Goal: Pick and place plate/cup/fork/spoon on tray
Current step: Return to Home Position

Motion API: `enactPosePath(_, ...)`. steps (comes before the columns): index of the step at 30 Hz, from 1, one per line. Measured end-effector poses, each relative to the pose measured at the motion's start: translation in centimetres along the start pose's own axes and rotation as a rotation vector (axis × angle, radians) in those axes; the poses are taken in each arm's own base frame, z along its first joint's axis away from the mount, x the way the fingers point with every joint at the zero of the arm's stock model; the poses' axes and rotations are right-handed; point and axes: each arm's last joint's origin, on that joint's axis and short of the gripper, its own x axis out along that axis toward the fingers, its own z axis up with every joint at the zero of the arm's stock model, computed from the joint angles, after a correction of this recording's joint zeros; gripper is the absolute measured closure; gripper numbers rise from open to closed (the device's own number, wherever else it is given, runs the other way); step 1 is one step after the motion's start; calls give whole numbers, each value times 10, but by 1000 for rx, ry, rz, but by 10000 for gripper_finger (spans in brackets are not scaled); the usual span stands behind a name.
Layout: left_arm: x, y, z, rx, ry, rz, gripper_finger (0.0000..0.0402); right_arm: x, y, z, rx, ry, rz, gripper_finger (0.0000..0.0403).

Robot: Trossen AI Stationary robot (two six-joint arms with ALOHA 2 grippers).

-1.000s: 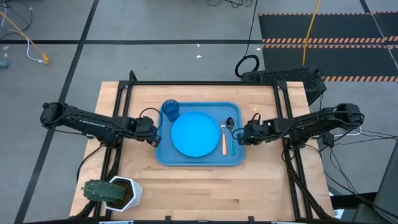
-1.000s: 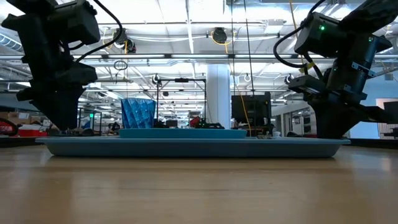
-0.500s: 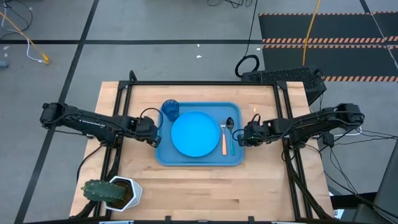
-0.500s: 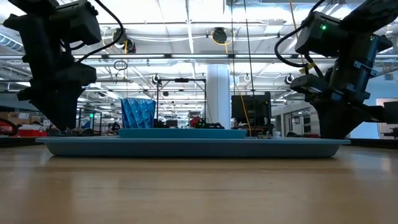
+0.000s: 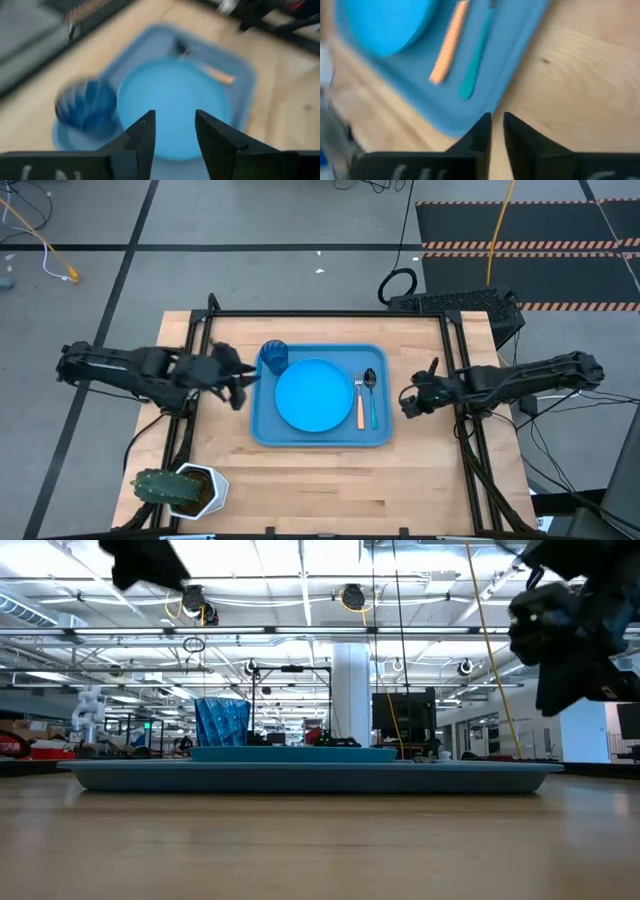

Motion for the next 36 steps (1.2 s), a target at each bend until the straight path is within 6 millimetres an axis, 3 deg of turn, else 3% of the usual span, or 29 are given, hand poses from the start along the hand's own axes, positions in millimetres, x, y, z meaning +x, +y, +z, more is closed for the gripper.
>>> enactPosePath(3,-22,4,7,88,-82,-45,308,-10,-2,-3,-173,10,55,395)
enactPosePath(5,-33,8,6,123,-112,-67,362,-16,-2,-5,-268,-4,90,398)
enactPosePath(7,-43,12,4,114,-144,-93,389,-20,-2,-5,-389,-21,127,401)
enactPosePath(12,-55,17,1,78,-184,-135,397,-29,1,-7,-605,-70,215,402)
enactPosePath(19,-67,11,11,213,-339,-217,397,-42,2,-10,-737,-140,325,403)
enactPosePath(26,-50,10,-12,223,-271,-241,395,-57,-4,-11,-736,-276,352,403)
enactPosePath(31,-35,8,-30,114,-436,-343,398,-72,-10,-10,-762,-434,395,403)
enactPosePath(36,-18,11,-52,40,-527,-391,398,-74,-17,-12,-767,-479,461,403)
